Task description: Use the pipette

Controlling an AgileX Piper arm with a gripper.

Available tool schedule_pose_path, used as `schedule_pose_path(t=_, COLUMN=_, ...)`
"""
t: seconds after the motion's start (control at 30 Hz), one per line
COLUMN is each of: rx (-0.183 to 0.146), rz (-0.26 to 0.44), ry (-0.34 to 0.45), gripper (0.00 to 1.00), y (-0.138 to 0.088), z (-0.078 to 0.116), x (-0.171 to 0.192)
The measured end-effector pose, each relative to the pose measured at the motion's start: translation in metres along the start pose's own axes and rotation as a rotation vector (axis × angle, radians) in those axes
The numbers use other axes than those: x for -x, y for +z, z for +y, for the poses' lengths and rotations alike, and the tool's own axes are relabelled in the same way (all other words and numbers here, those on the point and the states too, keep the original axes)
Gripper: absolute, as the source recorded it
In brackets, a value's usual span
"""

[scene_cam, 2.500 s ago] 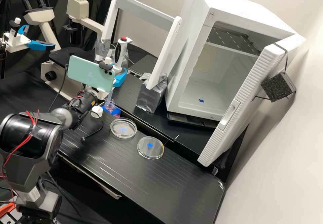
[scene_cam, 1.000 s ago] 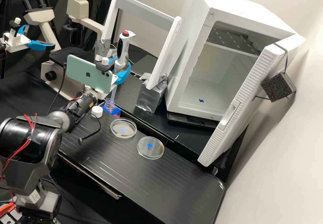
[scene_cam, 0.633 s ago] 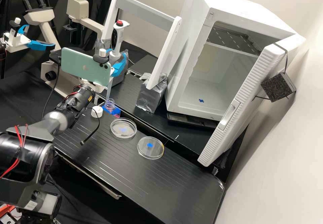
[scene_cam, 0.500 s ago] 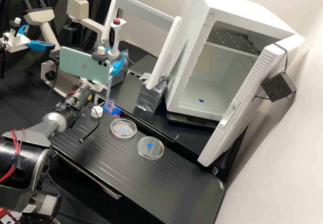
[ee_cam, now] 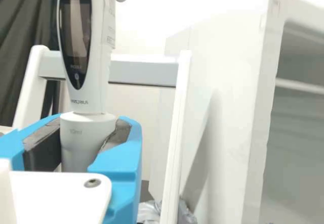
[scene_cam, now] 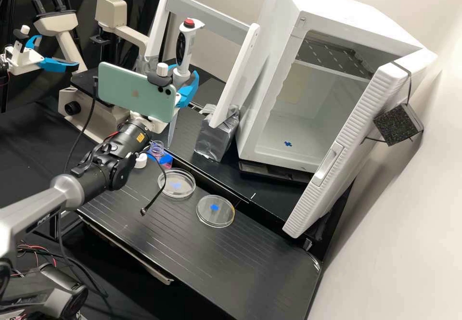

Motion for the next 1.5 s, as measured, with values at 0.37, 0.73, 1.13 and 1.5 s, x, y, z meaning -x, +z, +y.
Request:
schedule_pose_path(t=0.37, rx=0.089, rz=-0.019, ry=-0.018, gripper=0.0, y=0.006, z=0.001, x=0.006)
schedule_pose_path(t=0.73, rx=0.203, rz=-0.078, ry=-0.051, gripper=0.0, y=0.021, z=-0.011, x=0.005)
schedule_pose_path(t=1.13, rx=0.198, rz=-0.079, ry=-0.041, gripper=0.0, y=0.021, z=-0.01, x=0.005)
schedule_pose_path(t=1.5, rx=0.197, rz=-0.081, ry=-0.048, gripper=0.0, y=0.021, z=-0.011, x=0.005)
